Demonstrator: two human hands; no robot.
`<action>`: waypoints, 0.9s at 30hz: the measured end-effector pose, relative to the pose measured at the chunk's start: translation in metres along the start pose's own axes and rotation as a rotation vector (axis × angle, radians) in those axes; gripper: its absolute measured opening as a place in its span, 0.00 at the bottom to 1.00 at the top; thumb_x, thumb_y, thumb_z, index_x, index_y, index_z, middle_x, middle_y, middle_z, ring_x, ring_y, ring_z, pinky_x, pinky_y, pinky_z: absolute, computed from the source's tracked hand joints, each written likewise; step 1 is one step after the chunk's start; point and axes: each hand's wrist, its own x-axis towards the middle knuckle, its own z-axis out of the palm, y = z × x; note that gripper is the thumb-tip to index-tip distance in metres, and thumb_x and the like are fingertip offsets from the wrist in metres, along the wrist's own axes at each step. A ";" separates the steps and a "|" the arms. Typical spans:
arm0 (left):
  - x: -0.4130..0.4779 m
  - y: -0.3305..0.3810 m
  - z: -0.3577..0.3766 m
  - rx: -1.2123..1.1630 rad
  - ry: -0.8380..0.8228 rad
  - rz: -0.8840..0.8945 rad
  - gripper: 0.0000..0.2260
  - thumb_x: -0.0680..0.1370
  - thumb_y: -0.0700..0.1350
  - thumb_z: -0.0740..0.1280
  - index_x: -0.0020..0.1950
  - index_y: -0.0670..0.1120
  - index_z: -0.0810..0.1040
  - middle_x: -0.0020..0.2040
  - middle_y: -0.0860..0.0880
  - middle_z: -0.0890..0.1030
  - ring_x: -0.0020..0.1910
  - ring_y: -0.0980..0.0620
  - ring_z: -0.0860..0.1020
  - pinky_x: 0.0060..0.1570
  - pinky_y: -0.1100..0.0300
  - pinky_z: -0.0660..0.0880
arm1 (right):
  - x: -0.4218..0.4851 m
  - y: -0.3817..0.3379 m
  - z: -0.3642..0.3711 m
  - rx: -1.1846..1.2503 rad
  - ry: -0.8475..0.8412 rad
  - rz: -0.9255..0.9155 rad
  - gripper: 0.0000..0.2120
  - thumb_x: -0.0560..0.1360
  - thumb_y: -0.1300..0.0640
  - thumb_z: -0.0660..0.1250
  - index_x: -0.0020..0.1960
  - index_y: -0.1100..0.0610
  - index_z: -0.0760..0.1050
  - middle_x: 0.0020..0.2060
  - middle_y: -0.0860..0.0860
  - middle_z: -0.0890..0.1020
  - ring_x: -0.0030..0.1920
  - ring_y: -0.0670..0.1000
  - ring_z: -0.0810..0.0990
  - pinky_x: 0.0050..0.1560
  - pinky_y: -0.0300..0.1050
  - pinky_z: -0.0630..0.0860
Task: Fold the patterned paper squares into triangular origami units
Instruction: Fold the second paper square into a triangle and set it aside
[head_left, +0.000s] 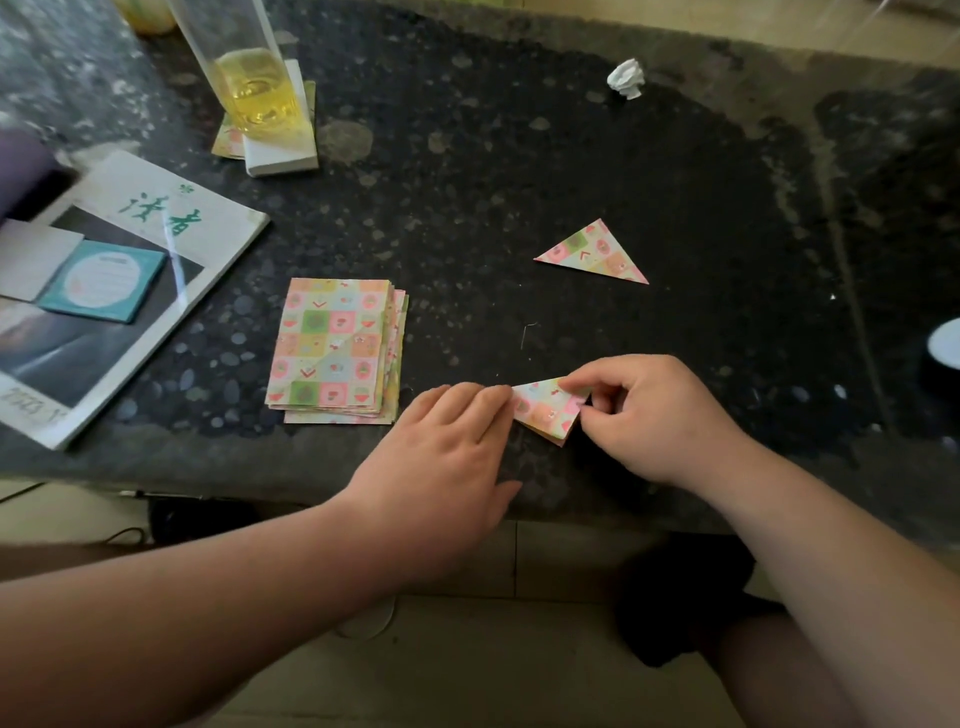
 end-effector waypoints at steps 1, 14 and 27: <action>0.000 0.000 0.000 0.000 -0.020 0.006 0.34 0.78 0.62 0.55 0.75 0.39 0.71 0.71 0.45 0.73 0.69 0.45 0.72 0.72 0.48 0.68 | 0.000 0.000 -0.002 0.002 -0.014 0.016 0.17 0.77 0.61 0.70 0.61 0.43 0.84 0.40 0.38 0.80 0.36 0.42 0.79 0.34 0.30 0.70; -0.005 0.022 0.005 0.048 -0.082 -0.009 0.39 0.76 0.71 0.53 0.79 0.47 0.67 0.78 0.40 0.67 0.77 0.39 0.65 0.73 0.36 0.65 | 0.003 -0.001 -0.006 0.024 -0.042 0.092 0.18 0.77 0.57 0.71 0.65 0.43 0.80 0.38 0.43 0.82 0.34 0.38 0.79 0.33 0.34 0.71; 0.000 0.032 0.009 0.060 -0.064 0.087 0.45 0.78 0.71 0.53 0.79 0.34 0.62 0.80 0.35 0.60 0.80 0.37 0.56 0.77 0.41 0.59 | 0.014 -0.002 -0.011 0.078 0.047 0.233 0.09 0.77 0.56 0.74 0.54 0.46 0.77 0.33 0.47 0.84 0.29 0.42 0.82 0.35 0.41 0.77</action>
